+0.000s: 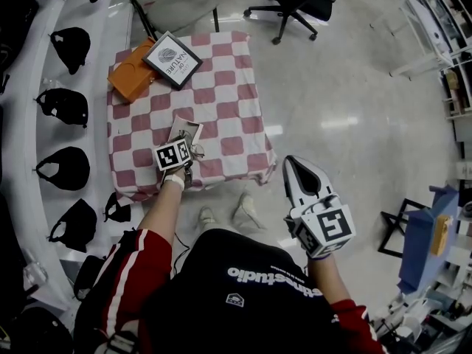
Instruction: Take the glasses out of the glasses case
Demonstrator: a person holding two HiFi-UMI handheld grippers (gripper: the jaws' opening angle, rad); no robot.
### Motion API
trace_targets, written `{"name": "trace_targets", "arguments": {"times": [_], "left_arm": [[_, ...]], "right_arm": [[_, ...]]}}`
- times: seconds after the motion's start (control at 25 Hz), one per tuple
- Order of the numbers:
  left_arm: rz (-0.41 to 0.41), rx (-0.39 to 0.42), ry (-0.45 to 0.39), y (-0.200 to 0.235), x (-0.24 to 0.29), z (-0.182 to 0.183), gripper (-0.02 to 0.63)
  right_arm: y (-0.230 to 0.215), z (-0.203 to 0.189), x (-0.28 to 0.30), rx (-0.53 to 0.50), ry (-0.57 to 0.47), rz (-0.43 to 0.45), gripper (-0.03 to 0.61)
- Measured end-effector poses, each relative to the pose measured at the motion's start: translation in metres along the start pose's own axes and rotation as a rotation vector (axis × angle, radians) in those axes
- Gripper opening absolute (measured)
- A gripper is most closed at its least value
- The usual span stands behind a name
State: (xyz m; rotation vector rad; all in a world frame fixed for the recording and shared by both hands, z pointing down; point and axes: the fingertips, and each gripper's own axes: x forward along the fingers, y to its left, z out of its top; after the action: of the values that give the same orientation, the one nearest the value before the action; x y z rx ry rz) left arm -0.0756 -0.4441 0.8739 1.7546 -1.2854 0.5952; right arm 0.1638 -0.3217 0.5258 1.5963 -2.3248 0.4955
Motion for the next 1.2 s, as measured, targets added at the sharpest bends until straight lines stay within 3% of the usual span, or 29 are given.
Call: {"name": "trace_targets", "arguments": {"times": [0.24, 1.2], "left_arm": [[-0.06, -0.056, -0.004, -0.01, -0.008, 0.004, 0.046], [-0.115, -0.025, -0.177, -0.039, -0.086, 0.026, 0.023]], "right_arm": [[0.0, 0.003, -0.003, 0.015, -0.011, -0.003, -0.003], [0.037, 0.026, -0.023, -0.019, -0.079, 0.074, -0.003]]}}
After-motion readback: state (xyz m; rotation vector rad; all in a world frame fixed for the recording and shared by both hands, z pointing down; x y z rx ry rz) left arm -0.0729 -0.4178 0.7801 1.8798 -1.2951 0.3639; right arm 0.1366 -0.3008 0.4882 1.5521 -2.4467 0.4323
